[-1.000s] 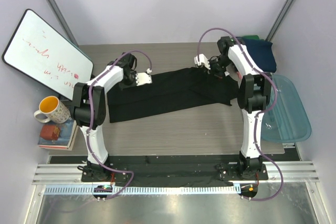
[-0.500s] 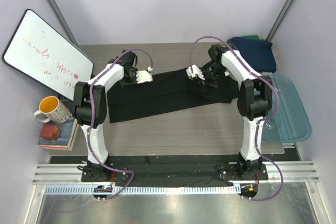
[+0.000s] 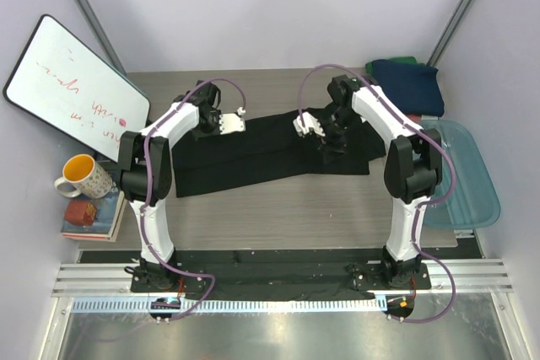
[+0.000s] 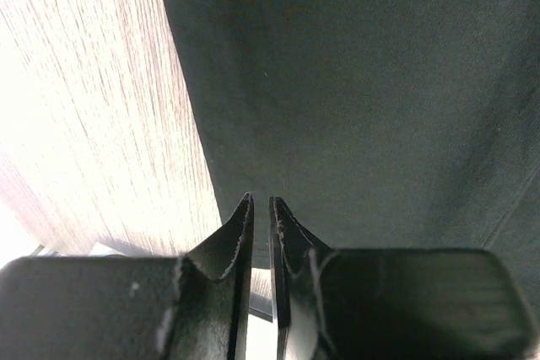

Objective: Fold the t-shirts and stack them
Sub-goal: Fold the other side of the tshirt into a rectangle

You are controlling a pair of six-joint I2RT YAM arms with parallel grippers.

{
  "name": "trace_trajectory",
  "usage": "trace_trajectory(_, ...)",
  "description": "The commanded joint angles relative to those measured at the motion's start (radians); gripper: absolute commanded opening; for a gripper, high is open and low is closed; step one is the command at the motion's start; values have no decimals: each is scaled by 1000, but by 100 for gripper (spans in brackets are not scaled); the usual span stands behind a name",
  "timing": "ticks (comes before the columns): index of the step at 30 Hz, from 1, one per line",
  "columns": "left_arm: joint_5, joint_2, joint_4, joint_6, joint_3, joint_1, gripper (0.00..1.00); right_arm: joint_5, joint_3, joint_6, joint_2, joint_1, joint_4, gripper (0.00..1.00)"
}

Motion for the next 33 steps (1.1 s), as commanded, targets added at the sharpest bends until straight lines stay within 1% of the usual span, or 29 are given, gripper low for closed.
trace_trajectory(1, 46, -13, 35, 10, -1, -3, 13, -1, 107, 140, 19, -27, -14, 54)
trace_trajectory(2, 44, -11, 42, 3, -1, -3, 13, 11, 113, 227, 26, -36, 43, 48)
trace_trajectory(3, 37, -8, 57, 0, -2, -3, 12, 17, 127, 259, 36, -58, 153, 42)
trace_trajectory(4, 33, -5, 63, -2, -4, -3, 12, 57, 131, 298, 62, -67, 221, 22)
trace_trajectory(5, 3, -1, 72, -3, -5, -3, 11, 80, 137, 383, 81, -76, 291, 15)
trace_trajectory(6, -6, 2, 89, -5, -12, -5, 11, 100, 174, 393, 99, -95, 372, 11)
trace_trajectory(7, -26, 5, 95, -7, -15, -2, 11, 114, 205, 398, 130, -104, 388, 2)
trace_trajectory(8, -32, 8, 100, -8, -18, 0, 10, 126, 235, 434, 185, -112, 428, 1)
trace_trajectory(9, -36, 12, 104, -10, -21, 1, 10, 137, 304, 447, 222, -118, 439, 1)
trace_trajectory(10, -40, 16, 109, -8, -19, 3, 0, 146, 341, 451, 251, -130, 442, 1)
trace_trajectory(11, -54, 18, 111, -10, -19, 4, 0, 163, 375, 460, 307, -135, 450, 1)
trace_trajectory(12, -57, 21, 112, -14, -15, 6, 0, 166, 427, 480, 331, -138, 474, 1)
trace_trajectory(14, -72, 27, 123, -23, -13, 17, 0, 189, 455, 493, 366, -149, 506, 1)
trace_trajectory(17, -80, 38, 131, -40, -7, 32, 0, 213, 457, 496, 394, -155, 594, 1)
trace_trajectory(23, -102, 73, 154, -62, -5, 63, 0, 232, 438, 502, 412, -170, 648, 1)
trace_trajectory(26, -138, 99, 200, -77, -7, 72, 0, 220, 435, 529, 409, -185, 683, 1)
trace_trajectory(33, -148, 140, 198, -92, 2, 87, 0, 229, 444, 565, 380, -204, 761, 1)
